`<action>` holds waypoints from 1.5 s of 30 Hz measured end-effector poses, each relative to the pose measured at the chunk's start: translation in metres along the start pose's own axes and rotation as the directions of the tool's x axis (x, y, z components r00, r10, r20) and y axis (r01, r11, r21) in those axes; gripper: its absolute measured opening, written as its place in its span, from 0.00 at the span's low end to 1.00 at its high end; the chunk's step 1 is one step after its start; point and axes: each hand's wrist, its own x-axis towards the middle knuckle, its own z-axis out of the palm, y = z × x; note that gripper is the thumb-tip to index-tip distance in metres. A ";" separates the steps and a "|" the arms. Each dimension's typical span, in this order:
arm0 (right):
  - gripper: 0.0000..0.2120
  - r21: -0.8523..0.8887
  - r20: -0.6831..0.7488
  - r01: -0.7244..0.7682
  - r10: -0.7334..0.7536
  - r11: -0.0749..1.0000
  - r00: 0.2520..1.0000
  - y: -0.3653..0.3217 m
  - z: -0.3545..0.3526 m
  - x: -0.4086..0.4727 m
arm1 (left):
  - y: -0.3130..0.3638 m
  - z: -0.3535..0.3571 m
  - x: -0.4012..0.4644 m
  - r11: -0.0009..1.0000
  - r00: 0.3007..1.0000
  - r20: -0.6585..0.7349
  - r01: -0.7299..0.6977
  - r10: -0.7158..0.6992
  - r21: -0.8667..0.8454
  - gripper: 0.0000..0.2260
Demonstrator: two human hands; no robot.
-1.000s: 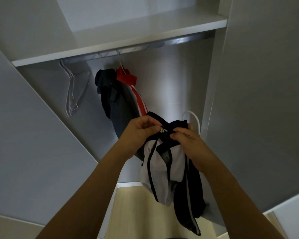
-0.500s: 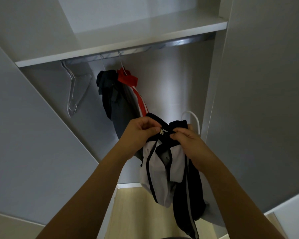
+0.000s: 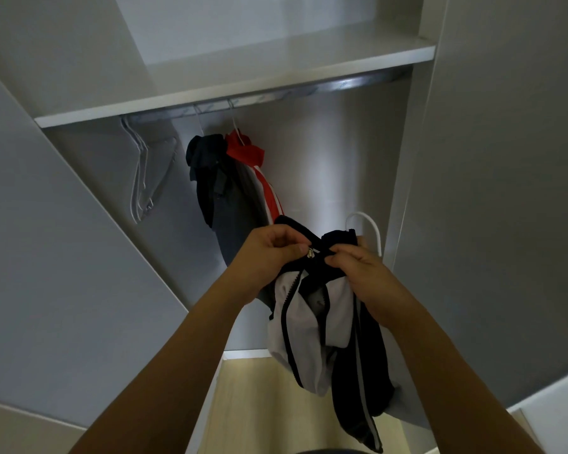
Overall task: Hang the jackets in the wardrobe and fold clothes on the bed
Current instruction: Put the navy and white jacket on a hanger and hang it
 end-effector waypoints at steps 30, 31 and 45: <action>0.13 -0.032 -0.057 0.103 -0.105 0.994 0.993 0.008 0.008 0.003 | -0.002 -0.002 -0.006 0.982 0.993 0.081 -0.100 0.088 0.161 0.04; 0.11 -0.023 -0.069 0.110 -0.111 0.994 0.991 0.009 0.009 0.004 | -0.003 -0.001 -0.005 0.978 0.993 0.066 -0.106 0.096 0.177 0.04; 0.03 0.178 -0.368 0.115 -0.042 0.977 0.929 0.007 0.014 0.026 | -0.032 0.029 -0.023 0.201 0.738 0.169 -0.384 0.653 0.901 0.04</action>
